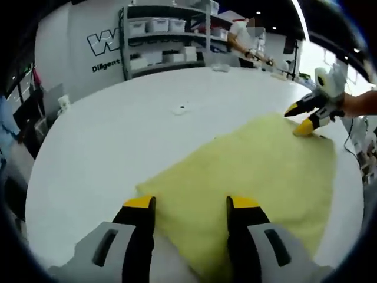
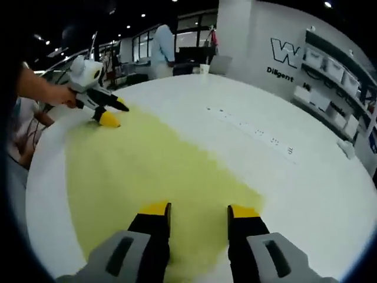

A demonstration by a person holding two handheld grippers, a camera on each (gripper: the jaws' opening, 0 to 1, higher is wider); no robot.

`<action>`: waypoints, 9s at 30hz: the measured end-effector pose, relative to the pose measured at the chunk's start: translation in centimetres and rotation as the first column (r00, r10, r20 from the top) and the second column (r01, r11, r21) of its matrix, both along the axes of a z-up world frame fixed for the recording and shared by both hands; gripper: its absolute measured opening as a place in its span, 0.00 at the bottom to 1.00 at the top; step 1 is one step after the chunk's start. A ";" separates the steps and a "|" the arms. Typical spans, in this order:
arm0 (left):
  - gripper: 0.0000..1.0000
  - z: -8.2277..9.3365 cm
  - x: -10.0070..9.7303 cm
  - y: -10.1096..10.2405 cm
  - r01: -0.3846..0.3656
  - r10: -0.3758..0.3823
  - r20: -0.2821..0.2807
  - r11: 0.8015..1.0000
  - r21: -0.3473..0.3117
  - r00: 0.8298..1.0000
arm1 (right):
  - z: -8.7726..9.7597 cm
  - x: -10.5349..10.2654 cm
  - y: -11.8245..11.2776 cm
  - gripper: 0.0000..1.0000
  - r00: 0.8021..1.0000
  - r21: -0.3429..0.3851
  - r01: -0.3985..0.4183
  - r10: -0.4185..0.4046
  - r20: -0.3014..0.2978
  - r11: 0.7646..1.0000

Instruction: Fold the garment on the visible template until the final outline fits inside the template.

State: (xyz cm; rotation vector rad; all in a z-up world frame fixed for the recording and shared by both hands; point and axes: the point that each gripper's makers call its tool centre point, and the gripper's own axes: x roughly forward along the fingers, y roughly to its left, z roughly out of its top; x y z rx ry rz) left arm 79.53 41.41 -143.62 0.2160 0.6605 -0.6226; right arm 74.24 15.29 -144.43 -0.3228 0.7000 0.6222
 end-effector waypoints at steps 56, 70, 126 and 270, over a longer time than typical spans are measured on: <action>0.59 1.1 -11.1 -1.2 0.138 -0.139 0.032 0.990 0.035 0.990 | 1.4 -9.8 -0.4 0.22 0.999 0.043 0.018 -0.017 -0.028 0.999; 0.56 1.9 -14.0 2.2 0.094 -0.094 0.029 0.996 -0.005 0.995 | 1.5 -13.8 -3.8 0.13 0.993 0.073 0.101 -0.096 -0.068 0.992; 0.22 0.4 -14.4 1.2 0.074 -0.074 -0.006 0.997 0.021 0.997 | -0.1 -13.0 -1.1 0.00 0.993 0.005 0.106 -0.106 -0.046 0.994; 0.96 8.1 -26.5 2.7 -0.133 0.155 0.176 0.983 -0.129 0.972 | 9.5 -22.8 1.8 0.99 0.947 0.242 0.208 -0.257 0.194 0.948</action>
